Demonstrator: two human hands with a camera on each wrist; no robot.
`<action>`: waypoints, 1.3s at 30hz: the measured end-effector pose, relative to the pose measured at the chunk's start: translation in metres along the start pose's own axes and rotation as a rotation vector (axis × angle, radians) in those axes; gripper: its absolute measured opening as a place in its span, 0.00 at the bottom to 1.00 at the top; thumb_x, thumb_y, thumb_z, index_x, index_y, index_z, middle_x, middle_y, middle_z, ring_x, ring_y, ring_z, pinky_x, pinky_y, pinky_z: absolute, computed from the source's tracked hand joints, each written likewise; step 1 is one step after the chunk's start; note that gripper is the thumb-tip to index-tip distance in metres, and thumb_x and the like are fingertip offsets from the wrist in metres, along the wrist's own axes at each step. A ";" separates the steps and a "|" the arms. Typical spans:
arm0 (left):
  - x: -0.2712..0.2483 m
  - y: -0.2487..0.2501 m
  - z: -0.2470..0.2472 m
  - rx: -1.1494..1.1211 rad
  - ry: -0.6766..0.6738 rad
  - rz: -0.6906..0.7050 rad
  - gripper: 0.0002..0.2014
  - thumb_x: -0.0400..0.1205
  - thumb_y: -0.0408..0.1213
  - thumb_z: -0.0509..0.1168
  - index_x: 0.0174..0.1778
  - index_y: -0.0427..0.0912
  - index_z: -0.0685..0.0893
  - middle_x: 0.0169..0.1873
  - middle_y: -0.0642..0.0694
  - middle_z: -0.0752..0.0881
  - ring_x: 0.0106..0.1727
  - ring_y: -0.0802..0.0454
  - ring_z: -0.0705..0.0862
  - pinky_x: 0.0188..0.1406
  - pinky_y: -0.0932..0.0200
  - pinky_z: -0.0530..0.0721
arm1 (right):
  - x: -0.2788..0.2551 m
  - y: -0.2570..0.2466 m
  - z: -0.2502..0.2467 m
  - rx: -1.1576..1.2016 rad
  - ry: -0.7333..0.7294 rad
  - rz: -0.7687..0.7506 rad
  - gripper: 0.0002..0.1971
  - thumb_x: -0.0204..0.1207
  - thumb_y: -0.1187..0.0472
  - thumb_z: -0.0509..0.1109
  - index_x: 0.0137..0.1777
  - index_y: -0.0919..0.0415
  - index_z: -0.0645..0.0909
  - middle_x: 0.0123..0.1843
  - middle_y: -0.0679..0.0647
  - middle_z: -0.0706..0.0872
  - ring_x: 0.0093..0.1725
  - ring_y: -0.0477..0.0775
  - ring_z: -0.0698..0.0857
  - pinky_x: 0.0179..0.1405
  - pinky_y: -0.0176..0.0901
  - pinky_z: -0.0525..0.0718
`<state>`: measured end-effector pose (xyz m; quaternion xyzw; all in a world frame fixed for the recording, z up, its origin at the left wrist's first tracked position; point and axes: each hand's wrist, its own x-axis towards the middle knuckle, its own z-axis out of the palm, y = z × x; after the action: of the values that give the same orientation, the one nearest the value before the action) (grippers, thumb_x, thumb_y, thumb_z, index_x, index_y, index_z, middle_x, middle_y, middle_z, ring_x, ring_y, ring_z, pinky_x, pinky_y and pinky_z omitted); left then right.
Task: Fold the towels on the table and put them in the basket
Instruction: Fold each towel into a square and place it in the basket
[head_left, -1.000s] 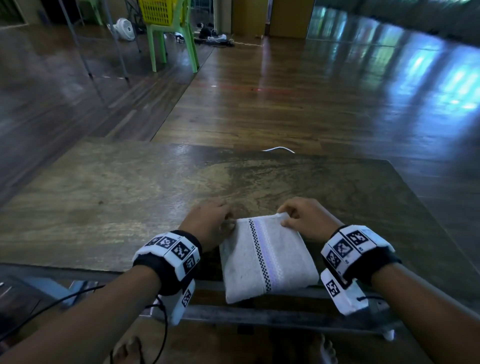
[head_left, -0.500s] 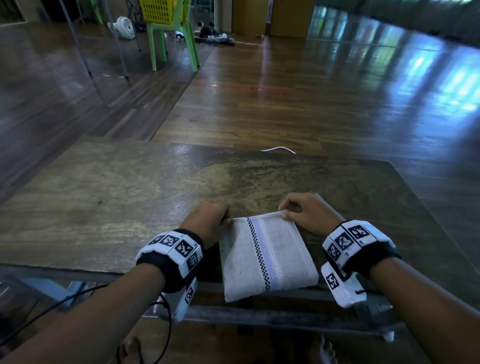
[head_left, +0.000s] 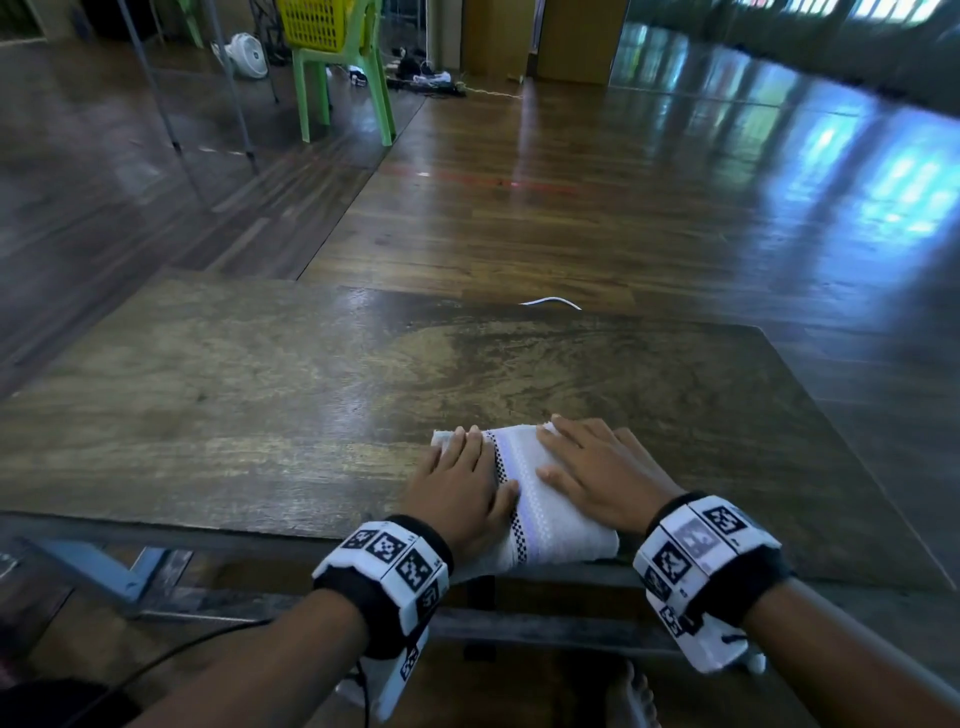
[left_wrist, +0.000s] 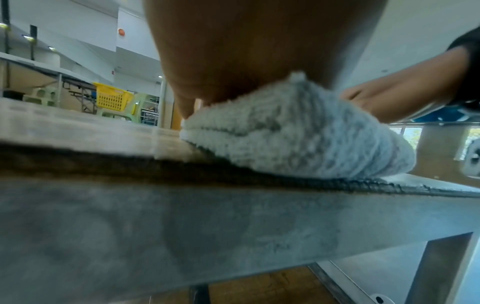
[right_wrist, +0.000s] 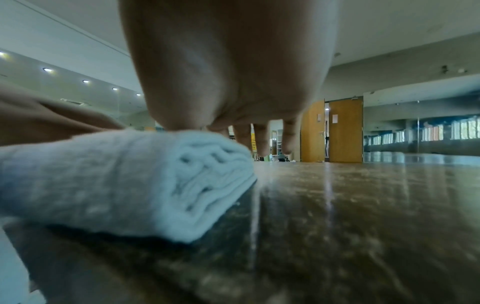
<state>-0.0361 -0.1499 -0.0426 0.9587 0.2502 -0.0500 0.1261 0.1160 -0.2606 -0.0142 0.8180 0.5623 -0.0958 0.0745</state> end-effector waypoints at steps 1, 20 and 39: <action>0.001 0.000 0.004 -0.004 0.008 -0.009 0.35 0.83 0.57 0.35 0.82 0.39 0.47 0.83 0.43 0.48 0.83 0.49 0.44 0.81 0.50 0.41 | -0.001 -0.001 0.004 0.026 -0.029 0.024 0.30 0.83 0.41 0.44 0.82 0.51 0.51 0.85 0.49 0.50 0.82 0.52 0.54 0.77 0.55 0.59; -0.009 -0.037 -0.007 -0.072 0.053 -0.246 0.26 0.86 0.47 0.41 0.81 0.43 0.54 0.82 0.46 0.56 0.83 0.49 0.50 0.81 0.39 0.42 | 0.004 0.014 0.016 0.204 0.096 0.285 0.27 0.84 0.45 0.45 0.81 0.52 0.55 0.85 0.49 0.52 0.83 0.53 0.51 0.79 0.58 0.46; -0.010 -0.019 -0.020 -0.875 0.070 -0.470 0.16 0.78 0.33 0.62 0.23 0.40 0.70 0.22 0.45 0.72 0.26 0.49 0.70 0.25 0.60 0.65 | -0.001 0.004 -0.004 0.916 -0.102 0.533 0.17 0.75 0.53 0.68 0.31 0.67 0.82 0.38 0.60 0.87 0.36 0.51 0.82 0.38 0.42 0.74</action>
<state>-0.0534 -0.1327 -0.0262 0.7346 0.4611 0.0647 0.4935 0.1197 -0.2618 -0.0099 0.8755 0.2311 -0.3490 -0.2415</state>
